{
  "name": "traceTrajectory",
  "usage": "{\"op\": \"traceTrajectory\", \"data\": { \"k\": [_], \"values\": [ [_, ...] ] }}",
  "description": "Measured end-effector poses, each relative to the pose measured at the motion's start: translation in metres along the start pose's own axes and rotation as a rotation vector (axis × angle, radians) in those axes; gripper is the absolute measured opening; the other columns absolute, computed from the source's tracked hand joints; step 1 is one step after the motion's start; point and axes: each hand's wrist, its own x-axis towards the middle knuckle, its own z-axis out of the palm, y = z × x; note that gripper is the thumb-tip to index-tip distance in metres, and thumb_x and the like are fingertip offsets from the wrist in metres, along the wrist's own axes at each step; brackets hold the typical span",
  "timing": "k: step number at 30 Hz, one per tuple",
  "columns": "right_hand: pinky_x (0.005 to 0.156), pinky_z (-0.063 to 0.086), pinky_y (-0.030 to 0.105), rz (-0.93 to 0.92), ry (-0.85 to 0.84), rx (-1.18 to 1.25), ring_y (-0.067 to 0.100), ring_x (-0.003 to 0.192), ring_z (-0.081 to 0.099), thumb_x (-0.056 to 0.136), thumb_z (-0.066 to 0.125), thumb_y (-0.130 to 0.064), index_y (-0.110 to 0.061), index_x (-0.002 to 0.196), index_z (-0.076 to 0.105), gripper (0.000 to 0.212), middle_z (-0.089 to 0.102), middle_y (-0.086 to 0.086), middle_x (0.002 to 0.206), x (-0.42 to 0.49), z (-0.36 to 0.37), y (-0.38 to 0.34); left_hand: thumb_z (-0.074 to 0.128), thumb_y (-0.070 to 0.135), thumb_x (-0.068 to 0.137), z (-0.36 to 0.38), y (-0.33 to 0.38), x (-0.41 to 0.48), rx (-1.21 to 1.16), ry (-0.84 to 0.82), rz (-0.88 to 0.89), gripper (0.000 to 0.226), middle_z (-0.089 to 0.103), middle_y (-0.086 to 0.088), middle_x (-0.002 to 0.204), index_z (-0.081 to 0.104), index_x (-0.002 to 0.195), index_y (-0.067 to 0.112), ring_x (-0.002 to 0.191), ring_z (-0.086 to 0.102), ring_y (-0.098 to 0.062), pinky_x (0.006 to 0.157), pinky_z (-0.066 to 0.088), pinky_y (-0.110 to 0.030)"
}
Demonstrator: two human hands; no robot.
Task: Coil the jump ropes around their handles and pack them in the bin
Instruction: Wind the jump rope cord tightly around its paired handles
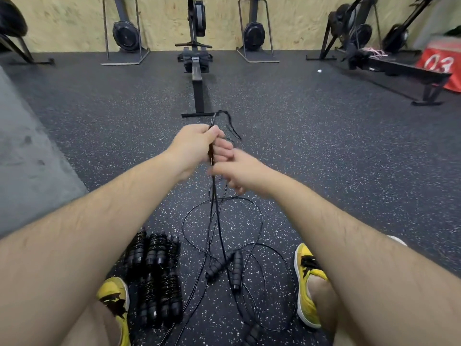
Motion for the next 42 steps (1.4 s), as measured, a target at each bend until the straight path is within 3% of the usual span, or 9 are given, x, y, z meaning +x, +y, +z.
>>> {"op": "traceTrajectory", "data": {
  "k": [3, 6, 10, 14, 18, 24, 28, 36, 42],
  "values": [
    [0.053, 0.038, 0.026, -0.015, -0.061, -0.156, 0.012, 0.062, 0.048, 0.083, 0.073, -0.049, -0.018, 0.119, 0.052, 0.052, 0.056, -0.003, 0.084, -0.001, 0.015, 0.001, 0.04, 0.016, 0.109, -0.002, 0.005, -0.003, -0.17, -0.002, 0.013, 0.023, 0.073, -0.016, 0.088, 0.056, 0.1, 0.002, 0.075, 0.074, -0.024, 0.072, 0.063, -0.033],
    [0.053, 0.035, 0.027, -0.126, 0.023, -0.266, 0.014, 0.058, 0.046, 0.096, 0.062, -0.041, -0.009, 0.098, 0.071, 0.033, 0.053, -0.004, 0.066, -0.001, 0.014, -0.003, 0.04, 0.025, 0.11, -0.008, 0.004, 0.003, -0.162, -0.016, 0.02, 0.032, 0.075, -0.014, 0.1, 0.06, 0.109, 0.001, 0.091, 0.074, -0.026, 0.084, 0.061, -0.035],
    [0.06, 0.039, 0.031, -0.155, 0.254, 0.059, 0.017, 0.057, 0.047, 0.096, 0.062, -0.042, -0.005, 0.075, 0.067, 0.043, 0.055, 0.0, 0.061, 0.011, -0.006, -0.013, 0.035, 0.047, 0.107, -0.019, -0.006, -0.008, 0.086, -0.233, -0.079, 0.057, 0.07, -0.006, 0.125, 0.061, 0.127, 0.0, 0.112, 0.066, -0.021, 0.093, 0.053, -0.032],
    [0.048, 0.035, 0.024, -0.118, 0.278, 0.366, 0.009, 0.05, 0.043, 0.098, 0.061, -0.037, -0.011, 0.089, 0.073, 0.03, 0.051, -0.005, 0.063, 0.016, -0.019, -0.013, 0.045, 0.02, 0.107, -0.019, -0.029, -0.029, 0.318, -0.5, -0.131, 0.024, 0.076, -0.002, 0.112, 0.061, 0.123, 0.01, 0.106, 0.071, -0.015, 0.099, 0.051, -0.036],
    [0.043, 0.028, 0.021, 0.028, 0.242, 0.454, 0.01, 0.049, 0.041, 0.101, 0.049, -0.023, -0.006, 0.097, 0.067, 0.025, 0.055, -0.001, 0.073, 0.012, -0.02, -0.013, 0.05, 0.015, 0.105, -0.016, -0.026, -0.02, 0.293, -0.211, 0.004, 0.02, 0.077, -0.011, 0.097, 0.068, 0.1, 0.007, 0.09, 0.075, -0.017, 0.084, 0.06, -0.034],
    [0.048, 0.035, 0.025, 0.033, -0.182, -0.062, 0.013, 0.052, 0.042, 0.091, 0.067, -0.021, -0.005, 0.107, 0.066, 0.023, 0.047, -0.003, 0.063, -0.014, -0.004, 0.011, 0.054, 0.012, 0.103, -0.009, -0.007, -0.003, 0.068, -0.058, 0.086, 0.023, 0.064, -0.009, 0.079, 0.071, 0.09, 0.003, 0.078, 0.065, -0.02, 0.076, 0.062, -0.034],
    [0.055, 0.039, 0.026, -0.081, 0.043, -0.244, 0.017, 0.056, 0.045, 0.094, 0.066, -0.038, -0.009, 0.084, 0.067, 0.031, 0.053, -0.001, 0.064, -0.012, -0.001, 0.006, 0.05, 0.024, 0.106, -0.002, 0.0, -0.002, -0.003, -0.055, 0.106, 0.028, 0.064, -0.004, 0.08, 0.073, 0.098, 0.009, 0.08, 0.064, -0.018, 0.079, 0.057, -0.033],
    [0.052, 0.037, 0.025, -0.242, 0.335, 0.279, 0.01, 0.053, 0.044, 0.1, 0.059, -0.031, -0.017, 0.081, 0.07, 0.026, 0.055, -0.007, 0.06, 0.006, -0.026, -0.026, 0.056, 0.018, 0.101, -0.024, -0.037, -0.027, 0.253, -0.47, -0.084, 0.022, 0.076, -0.005, 0.11, 0.063, 0.122, 0.013, 0.108, 0.071, -0.018, 0.099, 0.051, -0.038],
    [0.043, 0.031, 0.022, -0.128, 0.181, 0.355, 0.01, 0.048, 0.041, 0.095, 0.052, -0.011, -0.01, 0.097, 0.066, 0.014, 0.054, 0.001, 0.07, -0.005, -0.026, -0.034, 0.056, 0.011, 0.102, -0.025, -0.024, -0.02, 0.254, -0.144, 0.087, 0.016, 0.075, -0.007, 0.085, 0.069, 0.093, 0.009, 0.083, 0.074, -0.02, 0.077, 0.058, -0.032]
  ]
}}
